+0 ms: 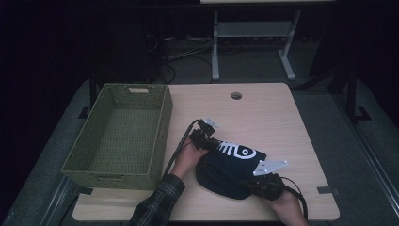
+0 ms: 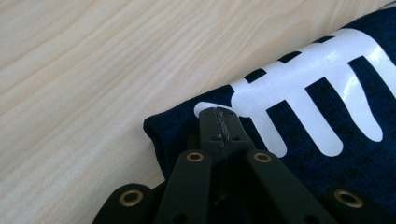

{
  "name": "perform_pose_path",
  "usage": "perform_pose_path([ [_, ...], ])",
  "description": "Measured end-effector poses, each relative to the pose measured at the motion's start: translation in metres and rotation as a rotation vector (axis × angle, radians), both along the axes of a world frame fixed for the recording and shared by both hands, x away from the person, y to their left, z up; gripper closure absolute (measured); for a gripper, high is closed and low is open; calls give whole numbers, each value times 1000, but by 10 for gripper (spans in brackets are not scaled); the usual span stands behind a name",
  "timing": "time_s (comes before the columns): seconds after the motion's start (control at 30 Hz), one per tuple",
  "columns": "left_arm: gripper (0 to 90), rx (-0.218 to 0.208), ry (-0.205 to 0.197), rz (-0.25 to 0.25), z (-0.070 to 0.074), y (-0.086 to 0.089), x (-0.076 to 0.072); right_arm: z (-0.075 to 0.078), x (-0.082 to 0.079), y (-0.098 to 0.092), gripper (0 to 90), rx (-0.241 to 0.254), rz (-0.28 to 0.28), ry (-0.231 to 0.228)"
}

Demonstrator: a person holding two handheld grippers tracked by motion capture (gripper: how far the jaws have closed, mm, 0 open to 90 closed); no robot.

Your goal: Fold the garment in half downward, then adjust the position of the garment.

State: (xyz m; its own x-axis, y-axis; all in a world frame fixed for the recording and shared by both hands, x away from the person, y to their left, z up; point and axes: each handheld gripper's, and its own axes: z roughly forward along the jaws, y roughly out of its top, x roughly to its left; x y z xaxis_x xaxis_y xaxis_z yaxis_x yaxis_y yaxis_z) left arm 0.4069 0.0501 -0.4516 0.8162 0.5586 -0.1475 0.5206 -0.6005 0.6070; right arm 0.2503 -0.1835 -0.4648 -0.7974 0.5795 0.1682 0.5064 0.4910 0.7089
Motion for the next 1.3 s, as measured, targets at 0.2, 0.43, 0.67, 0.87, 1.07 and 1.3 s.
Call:
perform_pose_path([
  [0.2, 900, -51, -14, 4, 15, 8, -11, 9, 1, 0, 900, 17, 5, -26],
  [0.43, 900, -95, -37, -10, 33, 23, -43, 28, 11, -10, 900, 68, -32, -93],
  [0.67, 900, -79, -47, -61, 37, 31, -82, 36, 34, -27, 900, 71, -118, -139],
  [0.87, 900, -10, -38, -61, 21, 35, -91, 29, 53, -36, 900, 36, -204, -128],
  [1.07, 900, 41, -37, -58, 10, 35, -86, 7, 64, -36, 900, -41, -232, -57],
  [1.3, 900, 61, -58, -30, 5, 39, -78, -4, 64, -38, 900, -29, -234, -13],
])
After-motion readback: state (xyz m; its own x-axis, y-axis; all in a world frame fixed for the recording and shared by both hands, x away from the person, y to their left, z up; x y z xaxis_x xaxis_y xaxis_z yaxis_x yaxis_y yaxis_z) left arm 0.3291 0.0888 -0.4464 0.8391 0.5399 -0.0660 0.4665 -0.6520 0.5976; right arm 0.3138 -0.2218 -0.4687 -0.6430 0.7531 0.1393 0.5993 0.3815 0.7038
